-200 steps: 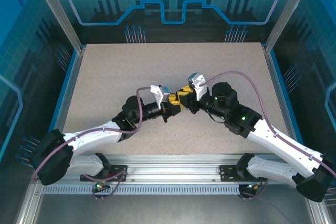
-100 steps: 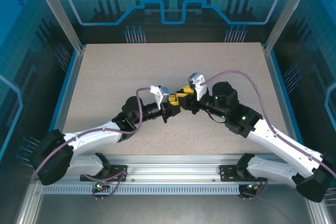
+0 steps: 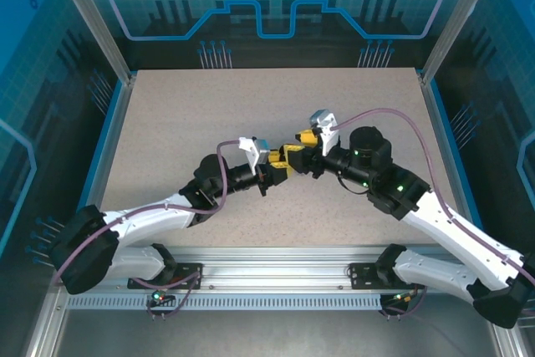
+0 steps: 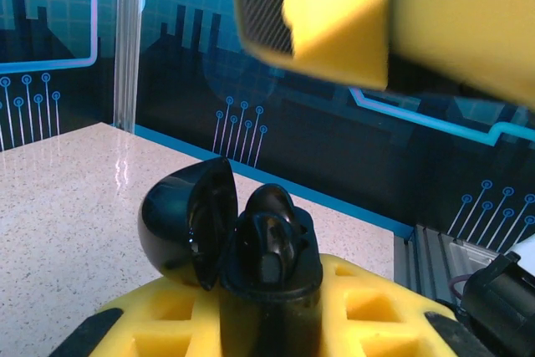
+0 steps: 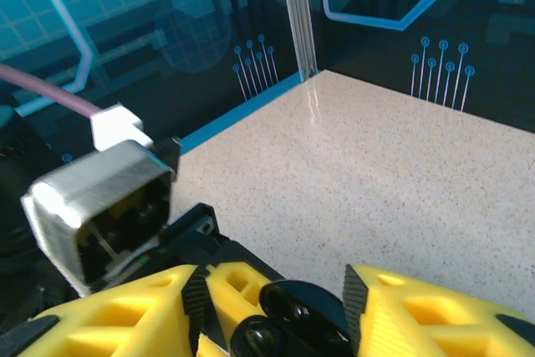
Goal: Insert the wireless bluetooth earbuds into the charging case
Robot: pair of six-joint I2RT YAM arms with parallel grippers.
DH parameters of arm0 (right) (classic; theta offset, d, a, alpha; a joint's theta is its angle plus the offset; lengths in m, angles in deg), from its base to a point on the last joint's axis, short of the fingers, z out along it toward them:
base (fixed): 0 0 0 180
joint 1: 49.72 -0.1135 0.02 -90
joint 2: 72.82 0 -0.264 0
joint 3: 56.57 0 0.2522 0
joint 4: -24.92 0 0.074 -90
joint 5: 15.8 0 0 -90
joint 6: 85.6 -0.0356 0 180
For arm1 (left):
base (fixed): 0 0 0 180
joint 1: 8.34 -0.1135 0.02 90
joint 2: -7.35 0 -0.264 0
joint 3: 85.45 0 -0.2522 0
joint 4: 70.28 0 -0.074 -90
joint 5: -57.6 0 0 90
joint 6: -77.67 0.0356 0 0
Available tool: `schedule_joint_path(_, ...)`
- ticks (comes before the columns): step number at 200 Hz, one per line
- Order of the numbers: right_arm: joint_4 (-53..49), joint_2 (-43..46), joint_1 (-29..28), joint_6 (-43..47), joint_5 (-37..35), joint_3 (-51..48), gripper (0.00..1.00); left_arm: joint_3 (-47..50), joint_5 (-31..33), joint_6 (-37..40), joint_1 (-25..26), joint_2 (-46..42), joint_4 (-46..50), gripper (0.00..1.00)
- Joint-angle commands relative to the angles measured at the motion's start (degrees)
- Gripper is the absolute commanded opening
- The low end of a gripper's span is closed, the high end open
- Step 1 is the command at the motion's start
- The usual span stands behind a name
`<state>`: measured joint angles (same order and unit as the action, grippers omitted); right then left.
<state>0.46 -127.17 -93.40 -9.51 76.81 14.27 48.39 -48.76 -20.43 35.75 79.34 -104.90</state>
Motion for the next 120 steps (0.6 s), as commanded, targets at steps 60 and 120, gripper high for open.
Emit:
schedule_joint_path(60, -14.47, 0.46, 10.96, -1.43, 17.0, 6.37, 1.0, 2.96, -1.82, 4.59, 0.33, 0.17, -6.47, 0.0)
schedule_joint_path(120, -15.5, -8.53, 12.39, -3.91, 29.45, 7.74, 0.99, 1.92, -2.69, 4.24, 0.3, 0.32, -5.5, 0.0)
